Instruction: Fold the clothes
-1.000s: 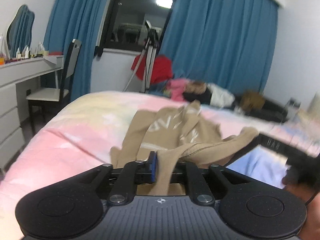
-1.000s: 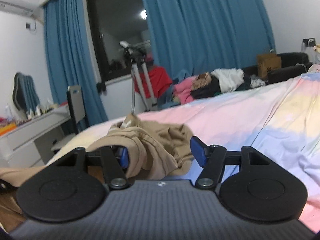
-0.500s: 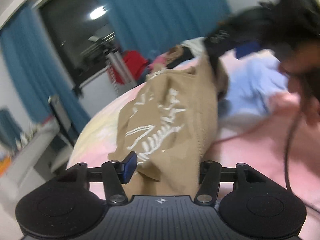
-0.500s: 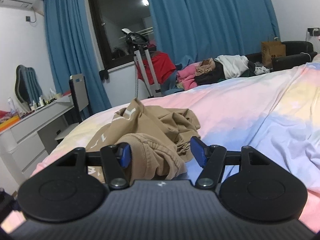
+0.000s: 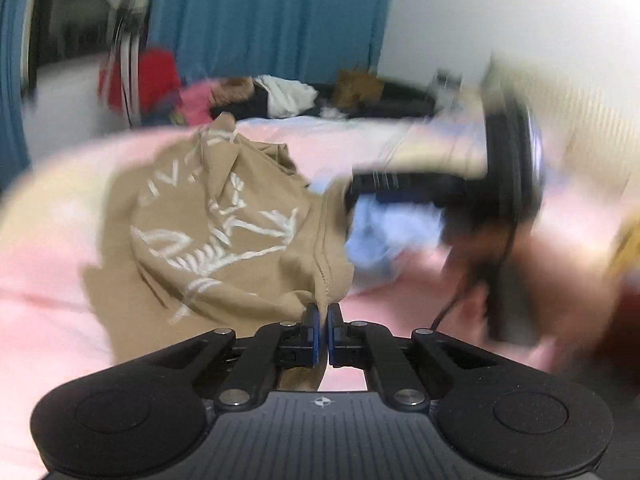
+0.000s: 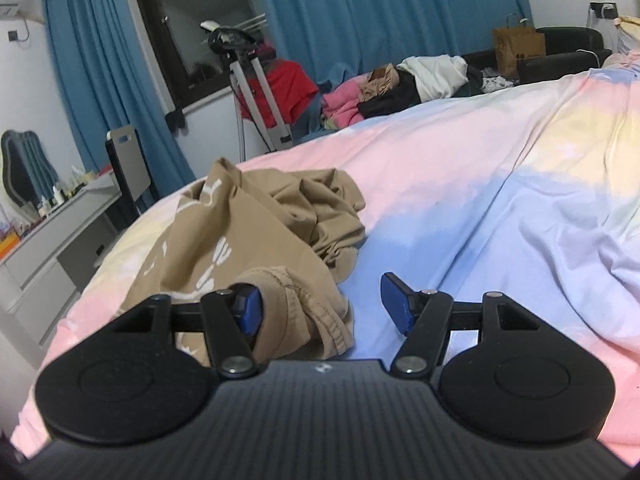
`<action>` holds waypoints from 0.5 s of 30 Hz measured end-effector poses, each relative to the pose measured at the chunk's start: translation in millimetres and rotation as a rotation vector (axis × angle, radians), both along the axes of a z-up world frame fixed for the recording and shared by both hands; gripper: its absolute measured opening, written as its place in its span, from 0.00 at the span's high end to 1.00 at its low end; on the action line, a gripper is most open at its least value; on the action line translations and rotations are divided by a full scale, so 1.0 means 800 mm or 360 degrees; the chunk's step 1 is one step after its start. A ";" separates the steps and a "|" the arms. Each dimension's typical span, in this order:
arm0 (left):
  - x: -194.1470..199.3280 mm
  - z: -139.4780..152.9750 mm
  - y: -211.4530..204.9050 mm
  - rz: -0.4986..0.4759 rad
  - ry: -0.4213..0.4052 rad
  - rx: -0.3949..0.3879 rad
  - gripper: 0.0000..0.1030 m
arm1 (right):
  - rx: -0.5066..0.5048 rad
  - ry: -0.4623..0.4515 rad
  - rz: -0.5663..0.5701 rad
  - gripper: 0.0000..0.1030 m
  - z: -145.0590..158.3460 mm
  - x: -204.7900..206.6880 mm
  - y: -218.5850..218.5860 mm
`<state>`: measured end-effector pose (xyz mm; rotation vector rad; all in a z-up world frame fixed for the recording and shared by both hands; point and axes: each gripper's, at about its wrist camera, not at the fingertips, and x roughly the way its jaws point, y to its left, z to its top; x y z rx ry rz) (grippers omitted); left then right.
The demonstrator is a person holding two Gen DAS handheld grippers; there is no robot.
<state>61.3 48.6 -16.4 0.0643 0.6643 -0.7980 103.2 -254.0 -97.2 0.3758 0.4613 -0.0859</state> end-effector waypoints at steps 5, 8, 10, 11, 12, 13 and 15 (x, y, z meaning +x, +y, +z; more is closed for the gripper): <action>0.066 -0.016 0.061 0.0148 0.0307 -0.0260 0.96 | 0.0009 0.0124 0.0113 0.38 -0.012 0.011 0.009; 0.092 -0.041 0.089 0.0429 0.0425 -0.0164 0.96 | -0.0019 0.0159 0.0164 0.38 -0.015 0.015 0.018; 0.100 -0.047 0.094 0.0527 0.0455 -0.0112 0.94 | -0.0016 0.0167 0.0198 0.38 -0.016 0.015 0.022; 0.103 -0.046 0.090 0.0545 0.0433 -0.0089 0.94 | -0.0016 0.0171 0.0211 0.38 -0.017 0.016 0.024; 0.097 -0.040 0.083 0.0547 0.0362 -0.0044 0.93 | -0.0024 0.0174 0.0214 0.38 -0.017 0.016 0.026; 0.091 -0.034 0.075 0.0549 0.0288 0.0003 0.88 | -0.0031 0.0177 0.0212 0.38 -0.018 0.016 0.026; 0.074 -0.021 0.061 0.0554 0.0134 0.0094 0.82 | -0.0015 0.0182 0.0207 0.38 -0.019 0.018 0.022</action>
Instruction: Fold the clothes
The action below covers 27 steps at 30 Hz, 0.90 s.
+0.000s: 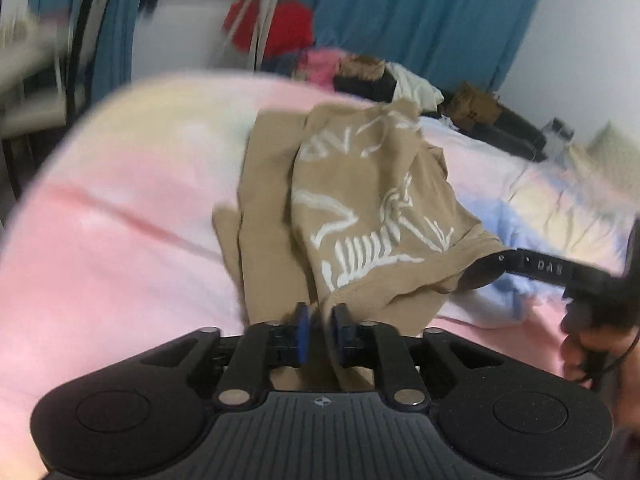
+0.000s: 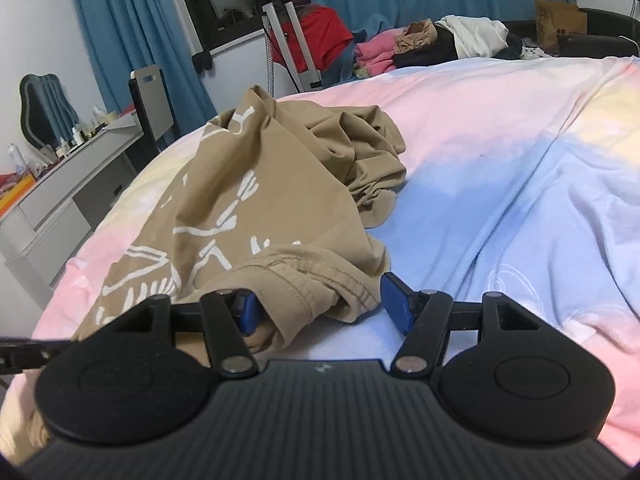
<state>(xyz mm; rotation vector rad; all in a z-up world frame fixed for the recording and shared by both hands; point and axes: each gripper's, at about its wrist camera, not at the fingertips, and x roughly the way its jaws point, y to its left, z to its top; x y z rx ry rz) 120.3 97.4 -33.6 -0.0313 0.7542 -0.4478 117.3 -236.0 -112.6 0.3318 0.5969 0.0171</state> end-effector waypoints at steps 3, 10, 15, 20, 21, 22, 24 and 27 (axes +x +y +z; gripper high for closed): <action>-0.033 0.013 -0.022 0.0017 -0.0196 0.0165 0.67 | 0.0049 0.0014 -0.0017 0.38 -0.002 0.001 -0.005; -0.079 0.003 -0.103 -0.0052 -0.0571 0.0575 0.35 | 0.0051 -0.0046 -0.0019 0.38 0.003 -0.005 0.000; -0.067 -0.048 -0.155 -0.0068 -0.0704 0.1022 0.33 | 0.0030 -0.0156 -0.0059 0.38 0.013 -0.014 -0.002; -0.053 -0.046 -0.152 0.0213 -0.0791 0.0938 0.33 | 0.0023 -0.0303 -0.0123 0.38 0.025 -0.024 -0.005; -0.051 -0.040 -0.148 0.0276 -0.0805 0.0871 0.33 | 0.0015 -0.0330 -0.0132 0.38 0.027 -0.026 -0.005; -0.057 -0.032 -0.146 0.0309 -0.0852 0.0826 0.33 | 0.0007 -0.0357 -0.0138 0.38 0.030 -0.028 -0.005; -0.069 -0.015 -0.142 0.0372 -0.0949 0.0735 0.33 | -0.0006 -0.0402 -0.0136 0.38 0.034 -0.030 -0.004; -0.095 0.011 -0.139 0.0403 -0.1070 0.0585 0.32 | -0.0018 -0.0416 -0.0107 0.38 0.036 -0.031 0.000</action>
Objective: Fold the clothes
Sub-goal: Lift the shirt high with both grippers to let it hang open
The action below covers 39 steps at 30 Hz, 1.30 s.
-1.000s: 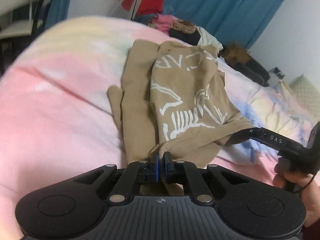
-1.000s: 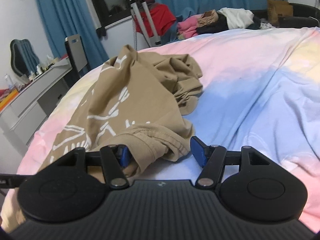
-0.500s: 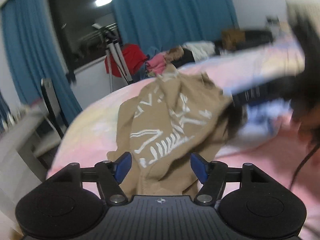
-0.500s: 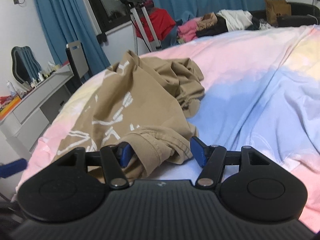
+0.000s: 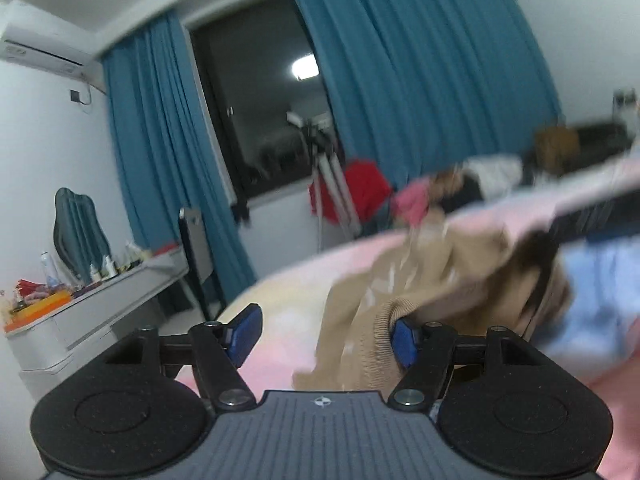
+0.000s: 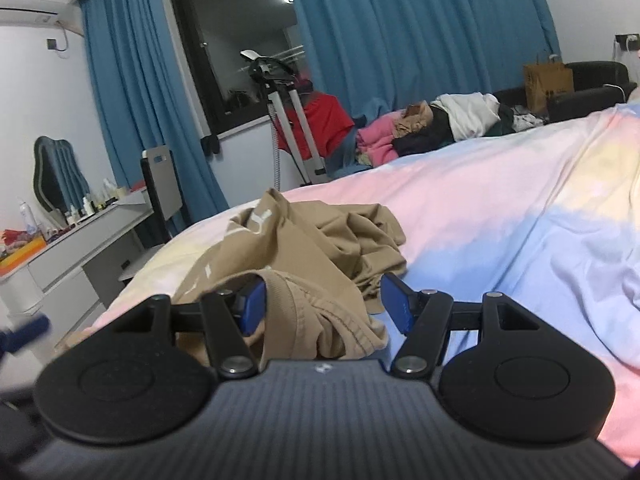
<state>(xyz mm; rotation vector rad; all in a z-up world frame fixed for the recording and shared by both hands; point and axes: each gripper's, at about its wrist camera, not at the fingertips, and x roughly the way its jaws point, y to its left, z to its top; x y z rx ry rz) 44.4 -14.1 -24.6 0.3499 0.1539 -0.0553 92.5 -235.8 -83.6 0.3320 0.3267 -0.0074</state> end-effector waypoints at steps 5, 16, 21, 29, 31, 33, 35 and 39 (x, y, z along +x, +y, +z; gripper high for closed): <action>-0.038 0.026 -0.008 -0.0091 -0.0062 -0.0059 0.31 | -0.0094 0.0098 0.0056 0.38 -0.005 0.007 0.014; -0.029 -0.008 -0.016 0.0079 0.0198 0.0106 0.30 | -0.0066 0.0180 -0.0137 0.38 -0.026 0.012 0.003; -0.013 -0.044 -0.025 0.0101 0.0390 0.0276 0.29 | -0.0091 -0.0006 -0.0300 0.38 -0.013 -0.006 -0.008; -0.011 -0.060 -0.019 0.0173 0.0441 0.0352 0.27 | -0.0217 -0.0351 -0.0442 0.38 0.021 -0.039 -0.006; -0.009 -0.044 -0.001 0.0290 0.0391 0.0226 0.27 | -0.0273 -0.0358 -0.0446 0.37 0.023 -0.038 -0.005; -0.006 -0.026 0.019 0.0409 0.0335 0.0083 0.27 | -0.0306 -0.0274 -0.0418 0.37 0.018 -0.028 -0.005; -0.009 -0.001 0.037 0.0482 0.0251 -0.0080 0.27 | -0.0283 -0.0127 -0.0344 0.37 0.008 -0.012 -0.008; -0.019 0.037 0.058 0.0544 0.0093 -0.0252 0.25 | -0.0241 0.0251 -0.0130 0.38 -0.025 0.027 -0.007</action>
